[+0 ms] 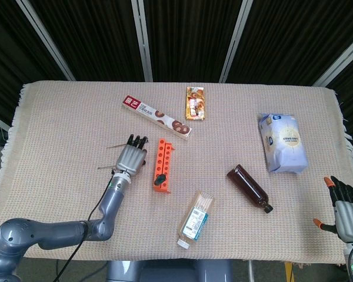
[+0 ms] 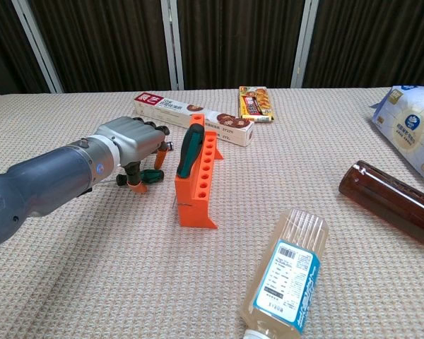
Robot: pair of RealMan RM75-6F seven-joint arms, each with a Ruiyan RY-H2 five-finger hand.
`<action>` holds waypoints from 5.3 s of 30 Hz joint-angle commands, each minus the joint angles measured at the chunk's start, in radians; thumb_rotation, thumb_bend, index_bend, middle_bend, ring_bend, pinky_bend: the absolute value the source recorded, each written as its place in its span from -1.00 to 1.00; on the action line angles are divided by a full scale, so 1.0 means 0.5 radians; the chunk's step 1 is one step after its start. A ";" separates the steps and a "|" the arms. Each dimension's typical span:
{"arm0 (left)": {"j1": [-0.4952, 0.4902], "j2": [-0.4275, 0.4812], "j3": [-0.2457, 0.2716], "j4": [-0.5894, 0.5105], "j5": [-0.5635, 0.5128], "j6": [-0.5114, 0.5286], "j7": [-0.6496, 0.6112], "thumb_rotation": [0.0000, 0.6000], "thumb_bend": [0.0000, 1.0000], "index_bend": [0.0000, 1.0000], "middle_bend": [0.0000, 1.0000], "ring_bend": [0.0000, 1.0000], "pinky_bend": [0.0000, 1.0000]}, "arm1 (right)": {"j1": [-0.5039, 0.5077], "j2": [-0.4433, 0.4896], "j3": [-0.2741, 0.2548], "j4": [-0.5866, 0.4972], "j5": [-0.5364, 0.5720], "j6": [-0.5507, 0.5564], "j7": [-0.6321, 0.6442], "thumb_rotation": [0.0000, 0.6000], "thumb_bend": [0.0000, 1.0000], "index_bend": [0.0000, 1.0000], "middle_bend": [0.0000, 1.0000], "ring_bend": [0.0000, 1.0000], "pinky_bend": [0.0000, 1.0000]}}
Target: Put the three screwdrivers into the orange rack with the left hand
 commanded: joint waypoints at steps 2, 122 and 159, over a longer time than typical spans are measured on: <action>-0.011 -0.004 -0.012 -0.006 -0.018 -0.013 0.017 1.00 -0.50 -0.21 -1.00 -1.00 -1.00 | -0.002 -0.002 -0.001 0.002 0.004 -0.003 0.001 1.00 -1.00 -1.00 -1.00 -1.00 -1.00; 0.541 0.563 -0.339 -0.695 1.262 -0.004 -2.919 1.00 -0.07 0.19 -0.96 -1.00 -1.00 | -0.006 -0.022 0.005 0.001 0.021 -0.023 -0.015 1.00 -1.00 -1.00 -1.00 -1.00 -1.00; 0.620 0.240 -0.094 -0.243 1.575 0.230 -2.902 1.00 -0.06 0.16 -0.95 -1.00 -1.00 | 0.015 -0.023 0.015 -0.011 0.057 -0.061 -0.049 1.00 -1.00 -1.00 -1.00 -1.00 -1.00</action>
